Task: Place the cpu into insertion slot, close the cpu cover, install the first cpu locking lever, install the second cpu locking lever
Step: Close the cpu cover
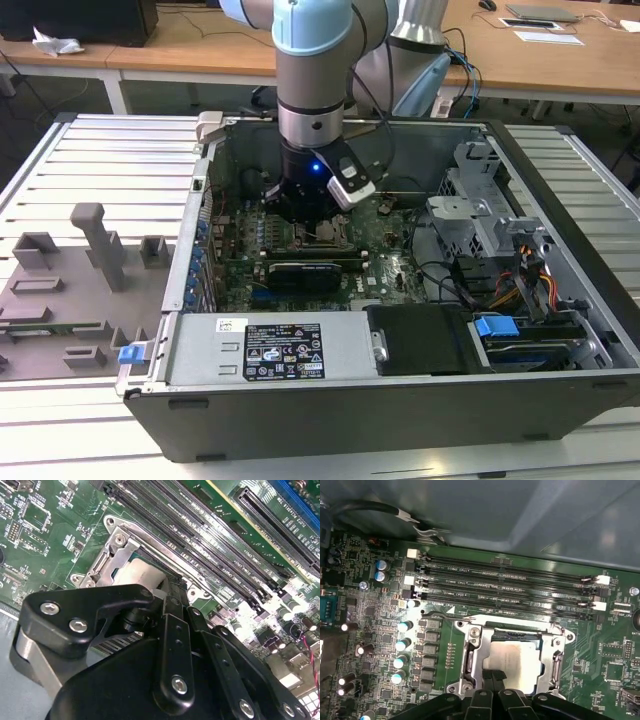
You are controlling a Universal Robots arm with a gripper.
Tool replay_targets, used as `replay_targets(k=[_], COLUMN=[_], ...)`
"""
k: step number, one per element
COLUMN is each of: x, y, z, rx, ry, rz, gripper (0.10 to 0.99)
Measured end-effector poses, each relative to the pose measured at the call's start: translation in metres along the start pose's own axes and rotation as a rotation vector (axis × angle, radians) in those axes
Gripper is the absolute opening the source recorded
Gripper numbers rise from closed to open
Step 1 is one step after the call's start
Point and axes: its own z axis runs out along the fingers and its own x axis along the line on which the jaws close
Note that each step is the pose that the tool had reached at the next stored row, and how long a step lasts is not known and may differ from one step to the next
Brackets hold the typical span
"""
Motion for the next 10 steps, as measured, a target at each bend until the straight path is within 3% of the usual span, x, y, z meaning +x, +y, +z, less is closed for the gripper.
replay_targets(k=[7, 10], x=[-0.0005, -0.0004], y=[0.0006, 0.0030], z=[-0.0101, -0.0104], rx=[0.000, 0.000], ry=[0.0001, 0.0002], rz=[0.000, 0.000], gripper=[0.106, 0.106])
